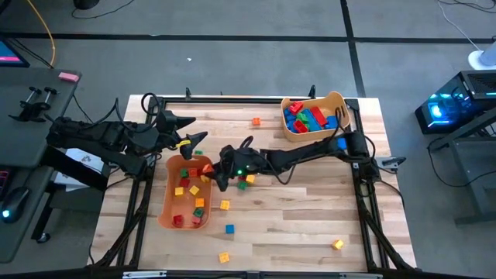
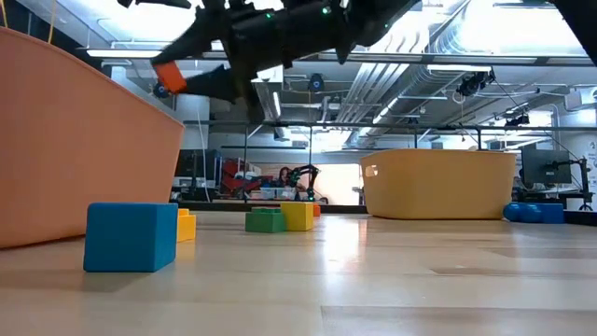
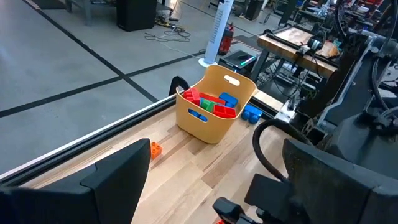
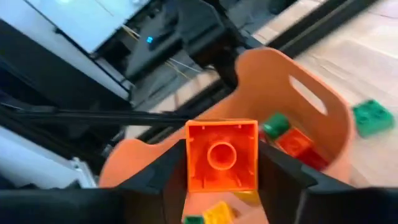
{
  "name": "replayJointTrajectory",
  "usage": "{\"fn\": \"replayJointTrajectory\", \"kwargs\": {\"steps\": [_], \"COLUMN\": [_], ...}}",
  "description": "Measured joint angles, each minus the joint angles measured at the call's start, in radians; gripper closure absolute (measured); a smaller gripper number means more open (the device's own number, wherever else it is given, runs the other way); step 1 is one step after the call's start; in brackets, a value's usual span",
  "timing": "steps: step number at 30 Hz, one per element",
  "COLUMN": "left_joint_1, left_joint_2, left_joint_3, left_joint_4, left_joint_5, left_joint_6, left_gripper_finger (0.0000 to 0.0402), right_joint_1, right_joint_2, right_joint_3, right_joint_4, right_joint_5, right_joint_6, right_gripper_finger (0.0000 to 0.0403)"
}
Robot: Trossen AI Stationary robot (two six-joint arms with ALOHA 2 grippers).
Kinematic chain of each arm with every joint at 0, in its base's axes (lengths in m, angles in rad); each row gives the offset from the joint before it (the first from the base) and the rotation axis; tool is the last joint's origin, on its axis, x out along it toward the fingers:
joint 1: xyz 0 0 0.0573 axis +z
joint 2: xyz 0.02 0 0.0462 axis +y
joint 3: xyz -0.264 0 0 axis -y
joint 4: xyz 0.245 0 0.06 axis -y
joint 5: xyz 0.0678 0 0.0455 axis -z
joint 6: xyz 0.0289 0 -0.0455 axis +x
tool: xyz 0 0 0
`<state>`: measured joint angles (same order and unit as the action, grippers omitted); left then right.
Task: Sort blocks by size
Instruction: Put the orange game piece into the orange bin, then put the yellow block into the orange bin
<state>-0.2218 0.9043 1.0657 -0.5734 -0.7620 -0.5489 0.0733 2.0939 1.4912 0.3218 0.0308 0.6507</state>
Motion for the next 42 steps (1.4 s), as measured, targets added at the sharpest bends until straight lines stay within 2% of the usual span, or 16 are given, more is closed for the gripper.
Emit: {"fn": "replayJointTrajectory", "kwargs": {"steps": [9,14,16,18,22,24,28,32,34,37,42], "left_joint_1": [0.000,0.000,0.000,0.000,0.000,0.000,0.000,0.000,0.000,0.000,0.000], "left_joint_2": [0.000,0.000,0.000,0.000,0.000,0.000,0.000,0.000,0.000,0.000,0.000], "left_joint_3": [0.000,0.000,0.000,0.000,0.000,0.000,0.000,0.000,0.000,0.000,0.000], "left_joint_4": [0.003,0.003,0.003,0.002,0.001,-0.001,-0.002,-0.004,-0.004,-0.004,-0.004], "left_joint_5": [0.000,0.000,0.000,0.000,0.000,0.000,0.000,-0.003,-0.005,-0.007,-0.007], "left_joint_6": [0.000,0.000,0.000,0.000,0.001,0.002,0.003,0.003,0.003,0.001,0.000], "left_gripper_finger": [0.0050,0.0050,0.0050,0.0050,0.0050,0.0050,0.0050,0.0050,0.0050,0.0050,0.0050], "right_joint_1": [0.006,-0.021,-0.035,-0.043,-0.027,-0.003,0.048,0.087,0.092,0.091,0.075], "right_joint_2": [0.003,-0.004,-0.033,-0.075,-0.157,-0.187,-0.243,-0.246,-0.246,-0.241,-0.226], "right_joint_3": [0.000,0.000,0.000,0.001,0.001,-0.020,-0.212,-0.373,-0.387,-0.382,-0.379], "right_joint_4": [0.062,0.007,-0.084,-0.239,-0.629,-0.751,-0.672,-0.495,-0.402,-0.387,-0.380], "right_joint_5": [-0.052,-0.183,-0.228,-0.228,-0.134,-0.076,-0.054,0.060,0.135,0.237,0.213], "right_joint_6": [0.003,-0.005,-0.043,-0.133,-0.349,-0.434,-0.443,-0.360,-0.348,-0.382,-0.424], "right_gripper_finger": [0.0147,0.0122,0.0121,0.0121,0.0122,0.0122,0.0122,0.0122,0.0122,0.0122,0.0122]}}
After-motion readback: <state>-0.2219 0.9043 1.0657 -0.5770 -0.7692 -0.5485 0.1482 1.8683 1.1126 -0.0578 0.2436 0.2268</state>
